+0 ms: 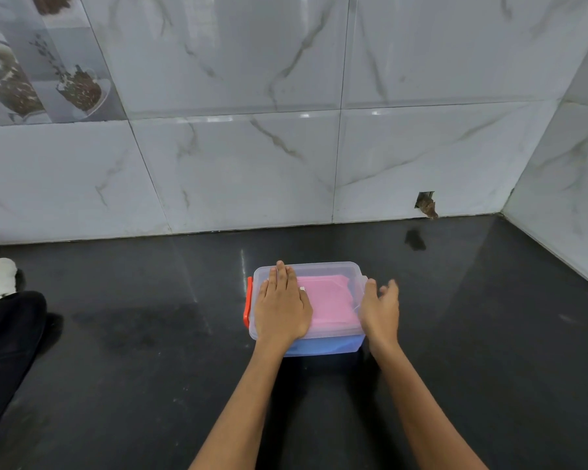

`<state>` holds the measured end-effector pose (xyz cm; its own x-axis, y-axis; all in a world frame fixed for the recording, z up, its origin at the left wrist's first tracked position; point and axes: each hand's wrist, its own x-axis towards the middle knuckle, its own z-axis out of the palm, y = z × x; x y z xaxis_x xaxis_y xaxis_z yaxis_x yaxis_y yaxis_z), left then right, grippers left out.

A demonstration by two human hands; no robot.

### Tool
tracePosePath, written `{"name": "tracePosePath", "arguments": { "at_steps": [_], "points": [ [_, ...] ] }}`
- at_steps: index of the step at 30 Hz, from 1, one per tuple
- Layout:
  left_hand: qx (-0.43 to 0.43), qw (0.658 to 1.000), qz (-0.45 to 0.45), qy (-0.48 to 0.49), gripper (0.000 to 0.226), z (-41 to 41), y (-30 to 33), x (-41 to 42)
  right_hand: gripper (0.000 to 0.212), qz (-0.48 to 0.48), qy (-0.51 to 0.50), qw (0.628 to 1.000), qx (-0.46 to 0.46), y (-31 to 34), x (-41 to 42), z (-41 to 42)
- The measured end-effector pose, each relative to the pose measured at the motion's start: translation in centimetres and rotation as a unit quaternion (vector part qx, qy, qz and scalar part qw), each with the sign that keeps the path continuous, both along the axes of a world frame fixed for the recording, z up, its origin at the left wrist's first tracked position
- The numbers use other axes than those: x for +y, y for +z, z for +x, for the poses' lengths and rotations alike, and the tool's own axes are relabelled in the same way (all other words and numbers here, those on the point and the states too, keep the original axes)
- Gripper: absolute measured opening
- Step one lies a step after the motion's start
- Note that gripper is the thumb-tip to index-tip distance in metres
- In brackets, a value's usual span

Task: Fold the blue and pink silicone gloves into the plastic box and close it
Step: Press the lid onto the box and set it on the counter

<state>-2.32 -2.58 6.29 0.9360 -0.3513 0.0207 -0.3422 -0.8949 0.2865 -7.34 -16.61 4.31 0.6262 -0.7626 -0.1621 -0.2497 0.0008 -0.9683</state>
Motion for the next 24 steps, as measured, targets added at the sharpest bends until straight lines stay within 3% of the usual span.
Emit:
{"name": "tracePosePath", "arguments": {
  "at_steps": [2, 5, 11, 14, 18, 21, 24],
  "points": [
    [0.001, 1.0, 0.001, 0.001, 0.057, 0.0, 0.0, 0.0, 0.059, 0.103, 0.023, 0.994, 0.026, -0.1, -0.3, 0.2],
    [0.001, 1.0, 0.004, 0.001, 0.057, 0.1, -0.1, 0.0, 0.053, 0.181, 0.036, 0.981, 0.055, 0.4, -0.4, 0.1],
    [-0.002, 1.0, 0.003, 0.003, 0.057, 0.0, -0.1, -0.1, 0.046, 0.213, 0.024, 0.974, 0.071, 0.6, -0.4, 0.0],
    [-0.006, 1.0, 0.006, 0.005, 0.057, -0.1, -0.2, -0.1, 0.042, 0.153, -0.016, 0.987, 0.039, 0.4, -0.2, -0.2],
    [-0.008, 1.0, -0.002, 0.009, 0.057, -0.2, -0.2, 0.0, 0.039, -0.054, -0.073, 0.995, 0.043, 0.5, 0.5, -0.4],
    [-0.01, 1.0, -0.005, 0.009, 0.057, -0.2, -0.2, 0.0, 0.053, -0.125, -0.056, 0.989, 0.049, 1.1, 1.0, -0.6],
    [-0.013, 1.0, -0.008, 0.011, 0.057, -0.2, -0.2, 0.0, 0.053, -0.178, -0.028, 0.981, 0.068, 1.3, 0.8, -0.6]
  ]
}}
